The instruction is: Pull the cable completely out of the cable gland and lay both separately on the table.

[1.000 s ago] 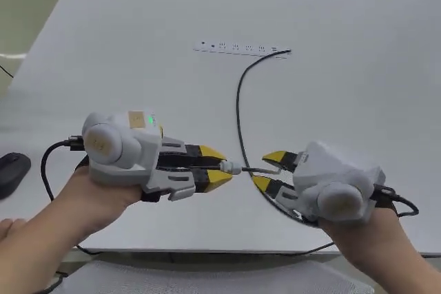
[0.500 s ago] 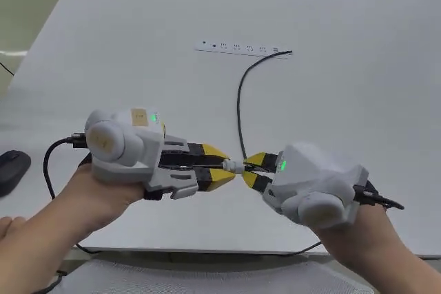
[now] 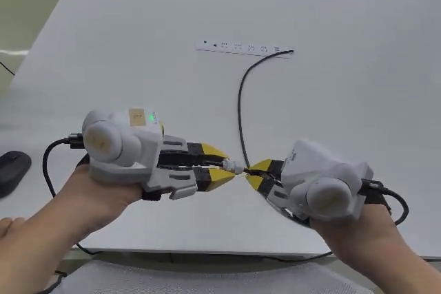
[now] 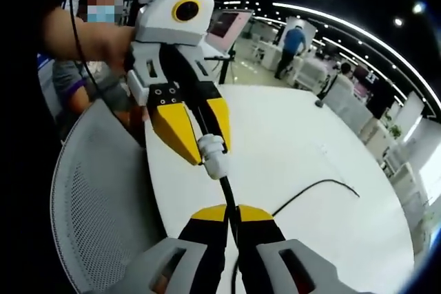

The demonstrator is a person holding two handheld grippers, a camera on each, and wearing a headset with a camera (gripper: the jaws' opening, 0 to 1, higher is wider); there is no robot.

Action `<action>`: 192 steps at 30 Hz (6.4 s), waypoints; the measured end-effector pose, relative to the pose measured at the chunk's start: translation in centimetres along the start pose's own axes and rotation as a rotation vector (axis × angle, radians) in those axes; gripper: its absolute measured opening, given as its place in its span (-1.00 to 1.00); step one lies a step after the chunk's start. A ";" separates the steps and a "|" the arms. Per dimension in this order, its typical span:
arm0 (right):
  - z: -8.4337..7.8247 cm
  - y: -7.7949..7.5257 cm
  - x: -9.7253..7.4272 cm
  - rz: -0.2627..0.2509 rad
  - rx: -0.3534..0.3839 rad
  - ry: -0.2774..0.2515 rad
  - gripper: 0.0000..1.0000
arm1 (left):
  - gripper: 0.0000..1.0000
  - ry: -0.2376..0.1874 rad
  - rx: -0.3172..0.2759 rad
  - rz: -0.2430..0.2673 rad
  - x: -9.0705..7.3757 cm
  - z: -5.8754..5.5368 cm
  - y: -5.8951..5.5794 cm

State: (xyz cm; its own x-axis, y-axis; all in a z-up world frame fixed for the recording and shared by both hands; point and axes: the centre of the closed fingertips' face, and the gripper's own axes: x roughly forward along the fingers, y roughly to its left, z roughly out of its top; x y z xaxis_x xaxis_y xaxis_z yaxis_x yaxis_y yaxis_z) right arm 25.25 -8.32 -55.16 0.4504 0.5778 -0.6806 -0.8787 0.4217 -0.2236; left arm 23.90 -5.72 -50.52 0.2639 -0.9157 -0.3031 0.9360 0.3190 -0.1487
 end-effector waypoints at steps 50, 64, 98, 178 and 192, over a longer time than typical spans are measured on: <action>3.1 -5.3 4.7 0.002 -0.033 0.056 -1.00 | -0.69 -0.026 0.006 0.039 -0.9 -2.8 1.4; 8.4 -3.8 10.7 0.078 -0.147 0.055 -1.00 | -0.69 -0.027 -0.004 0.109 -1.6 -5.9 3.2; 6.8 0.0 23.8 0.307 -0.235 0.169 -1.00 | -0.69 0.087 -0.043 0.153 -1.2 -15.9 8.0; 4.5 -4.5 6.9 0.161 0.121 -0.086 -0.01 | 0.01 0.111 -0.133 0.241 -4.4 -12.7 7.3; -1.2 -2.5 -0.5 0.125 0.331 -0.195 0.26 | 0.31 -0.009 -0.166 0.276 -6.9 -8.1 5.0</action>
State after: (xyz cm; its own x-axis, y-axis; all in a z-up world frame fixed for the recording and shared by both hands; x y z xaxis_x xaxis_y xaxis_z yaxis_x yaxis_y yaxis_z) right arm 27.03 -10.48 -55.09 0.3928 0.7469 -0.5365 -0.8447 0.5237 0.1106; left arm 24.83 4.19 -56.74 0.5053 -0.7909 -0.3452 0.7783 0.5905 -0.2136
